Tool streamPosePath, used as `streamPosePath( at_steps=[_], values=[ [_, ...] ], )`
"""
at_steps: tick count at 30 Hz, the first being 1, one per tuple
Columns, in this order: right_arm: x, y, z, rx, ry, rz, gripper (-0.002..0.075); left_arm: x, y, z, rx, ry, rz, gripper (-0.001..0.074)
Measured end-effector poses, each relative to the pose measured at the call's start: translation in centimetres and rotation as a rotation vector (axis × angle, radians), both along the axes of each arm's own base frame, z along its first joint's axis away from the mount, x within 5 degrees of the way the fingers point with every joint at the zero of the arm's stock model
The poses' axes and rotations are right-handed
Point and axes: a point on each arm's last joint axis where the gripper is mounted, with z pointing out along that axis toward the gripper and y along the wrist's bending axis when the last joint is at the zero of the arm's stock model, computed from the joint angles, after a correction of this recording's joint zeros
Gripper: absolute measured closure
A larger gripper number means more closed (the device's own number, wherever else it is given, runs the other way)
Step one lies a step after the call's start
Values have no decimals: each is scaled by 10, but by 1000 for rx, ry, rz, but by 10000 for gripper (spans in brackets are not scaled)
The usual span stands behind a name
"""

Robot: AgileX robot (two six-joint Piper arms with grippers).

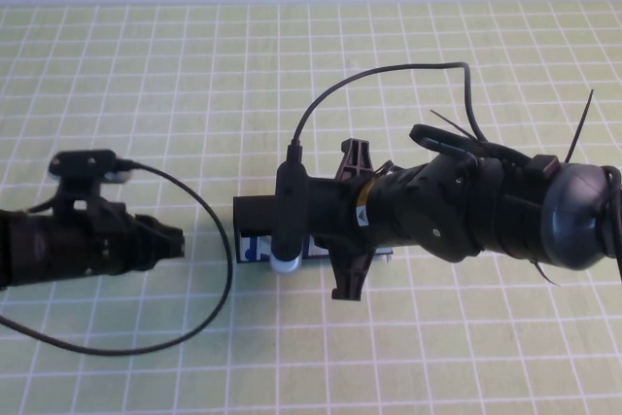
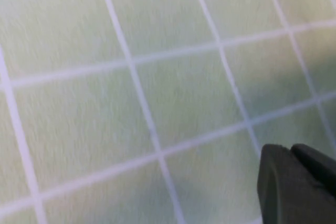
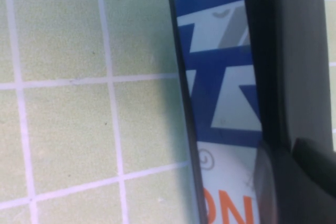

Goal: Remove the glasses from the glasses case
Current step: Pick up the glasses from the glasses case

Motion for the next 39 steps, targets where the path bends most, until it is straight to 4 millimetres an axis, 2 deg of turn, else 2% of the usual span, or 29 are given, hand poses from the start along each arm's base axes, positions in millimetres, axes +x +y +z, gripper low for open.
streamPosePath(
  at_steps=[4, 10, 13, 16, 20, 25, 28, 31, 33, 35, 39],
  values=[
    [0, 0, -2, -7, 10, -2, 715, 15, 0, 15, -64, -54, -10, 738],
    [0, 0, -5, -17, 20, -1, 714, 62, -9, 25, -131, -108, -19, 738],
    [0, 0, -5, -18, 20, -2, 715, 84, -15, 20, -201, -95, -27, 738],
    [0, 0, -5, -19, 21, -2, 715, 102, -22, 5, -292, -42, -43, 738],
    [0, 0, -5, -20, 22, -2, 715, 112, -26, -15, -323, 37, -50, 738],
    [-1, -1, -3, -24, 26, -3, 715, 111, -25, -17, -313, 49, -59, 738],
    [-3, -3, 3, -20, 21, -4, 718, 109, -21, -1, -294, 12, -81, 738],
    [-4, -4, 8, -12, 12, -4, 723, 102, -19, 27, -260, -44, -121, 738],
    [-4, -4, 10, -11, 11, -4, 725, 89, -18, 47, -257, -94, -130, 738],
    [-4, -4, 11, -11, 10, -4, 725, 67, -17, 63, -261, -165, -134, 738],
    [-3, -3, 12, -9, 9, -4, 727, 16, -13, 71, -178, -276, -226, 738]
  ],
)
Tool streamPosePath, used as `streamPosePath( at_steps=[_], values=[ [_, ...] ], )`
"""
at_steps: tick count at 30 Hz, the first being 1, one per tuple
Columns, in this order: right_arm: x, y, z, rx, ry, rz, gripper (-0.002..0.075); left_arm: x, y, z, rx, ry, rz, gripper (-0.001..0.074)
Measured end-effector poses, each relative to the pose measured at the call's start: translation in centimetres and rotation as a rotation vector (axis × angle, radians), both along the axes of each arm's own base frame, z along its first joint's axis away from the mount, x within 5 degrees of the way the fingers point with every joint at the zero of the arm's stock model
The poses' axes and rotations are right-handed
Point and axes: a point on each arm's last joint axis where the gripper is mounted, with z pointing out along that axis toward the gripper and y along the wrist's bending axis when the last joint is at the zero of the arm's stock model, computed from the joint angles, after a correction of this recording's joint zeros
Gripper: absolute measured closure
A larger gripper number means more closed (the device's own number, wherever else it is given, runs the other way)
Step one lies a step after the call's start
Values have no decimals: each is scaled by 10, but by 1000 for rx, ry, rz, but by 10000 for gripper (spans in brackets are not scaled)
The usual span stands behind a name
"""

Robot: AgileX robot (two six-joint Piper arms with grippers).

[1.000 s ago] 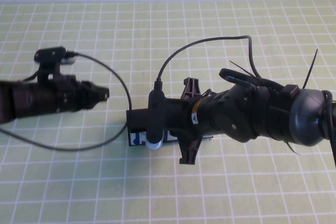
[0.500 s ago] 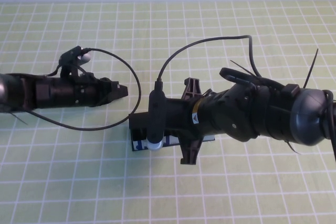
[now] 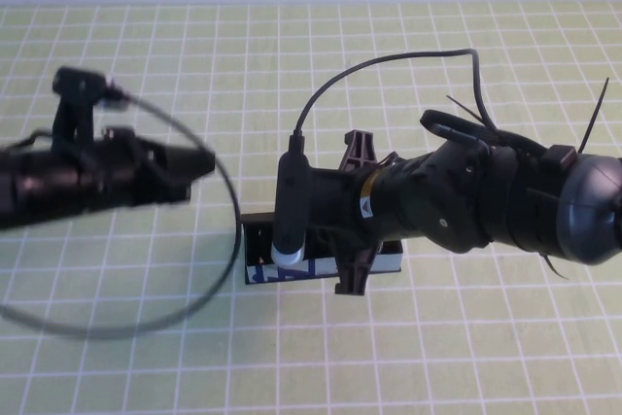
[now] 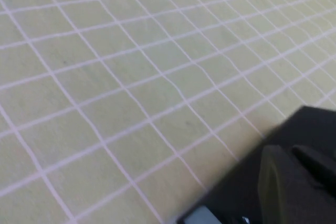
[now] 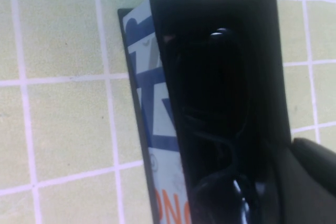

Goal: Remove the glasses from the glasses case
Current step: Pick up the glasses from the glasses case

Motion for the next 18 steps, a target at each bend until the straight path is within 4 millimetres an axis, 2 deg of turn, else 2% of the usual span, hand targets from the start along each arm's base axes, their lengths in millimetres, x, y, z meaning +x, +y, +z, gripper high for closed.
streamPosePath(
  at_steps=[3, 6, 11, 18],
  values=[
    [1, 1, 2, 9, -8, 0, 729, -28, -1, -9, 28, -28, -74, 738],
    [1, 1, 2, 14, -8, -1, 729, -41, -4, -18, 2, -17, -142, 738],
    [1, 1, 2, 16, -6, -4, 729, -40, -9, -33, -37, 20, -199, 738],
    [1, 1, 2, 17, -5, -4, 730, -38, -25, -70, -10, 99, -273, 738]
  ],
)
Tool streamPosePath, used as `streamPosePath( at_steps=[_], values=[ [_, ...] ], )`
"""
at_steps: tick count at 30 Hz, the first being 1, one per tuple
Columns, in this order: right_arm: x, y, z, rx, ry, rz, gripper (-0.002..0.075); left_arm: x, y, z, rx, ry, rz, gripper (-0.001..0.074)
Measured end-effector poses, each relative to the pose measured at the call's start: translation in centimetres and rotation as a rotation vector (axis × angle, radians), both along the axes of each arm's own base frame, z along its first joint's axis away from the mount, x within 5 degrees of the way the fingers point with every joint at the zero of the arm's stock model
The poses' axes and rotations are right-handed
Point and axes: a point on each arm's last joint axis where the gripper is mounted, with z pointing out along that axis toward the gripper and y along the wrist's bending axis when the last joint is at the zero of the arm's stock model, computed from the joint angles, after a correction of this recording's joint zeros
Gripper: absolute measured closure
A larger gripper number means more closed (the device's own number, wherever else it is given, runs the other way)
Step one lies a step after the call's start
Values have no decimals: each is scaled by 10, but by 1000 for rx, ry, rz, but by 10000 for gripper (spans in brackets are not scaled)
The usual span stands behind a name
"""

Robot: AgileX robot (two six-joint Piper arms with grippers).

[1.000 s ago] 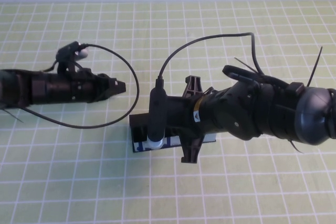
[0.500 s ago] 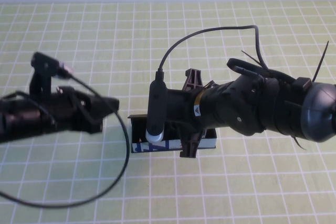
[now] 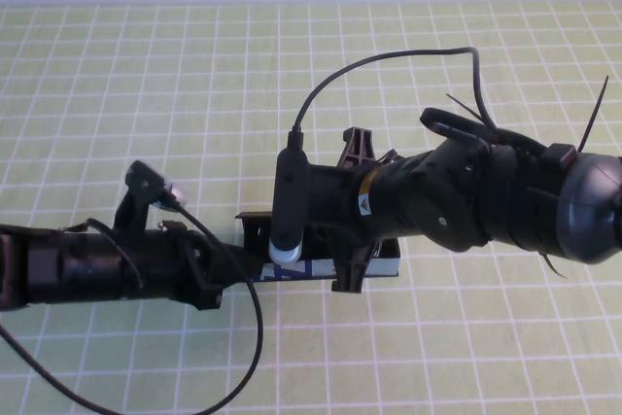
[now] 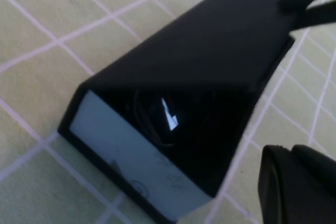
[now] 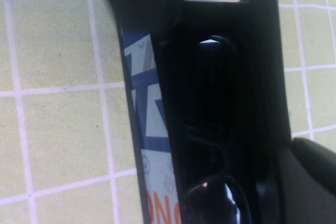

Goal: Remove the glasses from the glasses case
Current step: Pick up the glasses from the glasses case

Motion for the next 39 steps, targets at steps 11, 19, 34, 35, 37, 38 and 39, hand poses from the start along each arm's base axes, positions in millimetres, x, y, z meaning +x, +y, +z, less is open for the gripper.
streamPosePath(
  at_steps=[11, 19, 34, 35, 37, 38, 39],
  values=[
    [0, 0, 0, 6, 6, -5, 730, 25, -1, -6, 69, -67, 11, 738],
    [-1, 1, 1, 23, 16, -15, 729, 32, -4, -15, 27, -37, 19, 738],
    [-38, -12, 58, 361, 416, -303, 664, 33, -5, -17, 14, -31, 17, 738],
    [-39, -12, 52, 345, 463, -331, 692, 33, -5, -17, 14, -31, 17, 738],
    [-39, -10, 39, 310, 528, -375, 721, 33, -5, -17, 14, -31, 17, 738],
    [-37, -9, 31, 293, 548, -399, 728, 33, -5, -17, 14, -31, 17, 738],
    [-34, -8, 24, 279, 562, -424, 734, 33, -5, -17, 14, -31, 17, 738]
  ],
)
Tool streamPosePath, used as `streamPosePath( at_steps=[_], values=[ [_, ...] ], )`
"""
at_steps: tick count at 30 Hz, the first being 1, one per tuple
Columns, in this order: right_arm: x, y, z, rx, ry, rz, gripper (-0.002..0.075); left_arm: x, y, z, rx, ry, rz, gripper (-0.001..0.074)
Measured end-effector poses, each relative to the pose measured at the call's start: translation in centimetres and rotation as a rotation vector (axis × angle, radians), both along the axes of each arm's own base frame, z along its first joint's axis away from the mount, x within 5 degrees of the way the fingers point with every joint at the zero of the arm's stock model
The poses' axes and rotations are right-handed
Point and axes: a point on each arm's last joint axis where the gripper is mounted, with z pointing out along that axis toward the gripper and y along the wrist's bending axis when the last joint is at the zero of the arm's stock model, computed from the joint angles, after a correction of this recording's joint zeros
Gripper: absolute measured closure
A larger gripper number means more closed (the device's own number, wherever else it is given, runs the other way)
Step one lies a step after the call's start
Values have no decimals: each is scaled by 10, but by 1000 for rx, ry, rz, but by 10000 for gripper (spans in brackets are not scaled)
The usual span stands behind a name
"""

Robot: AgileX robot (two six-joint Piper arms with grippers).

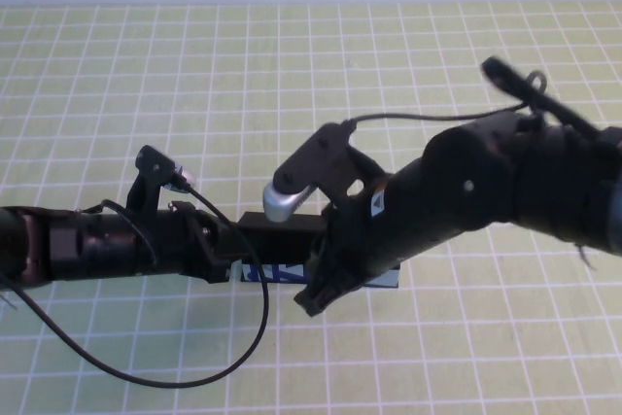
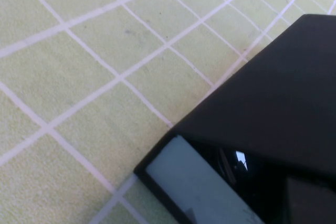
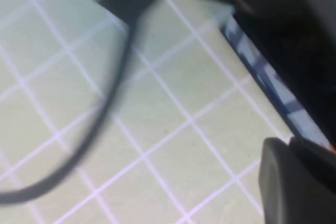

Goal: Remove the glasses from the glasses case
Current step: Pick up the glasses from the glasses case

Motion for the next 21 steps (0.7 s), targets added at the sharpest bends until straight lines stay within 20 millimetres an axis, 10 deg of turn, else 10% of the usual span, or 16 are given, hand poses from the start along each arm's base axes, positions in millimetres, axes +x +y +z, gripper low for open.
streamPosePath(
  at_steps=[6, 21],
  values=[
    [29, -4, -29, -20, 30, -146, 742, 0, 0, 0, 0, 0, 0, 738],
    [113, -4, -28, 48, 24, -295, 742, 0, 0, 0, 0, 0, 0, 738]
  ],
)
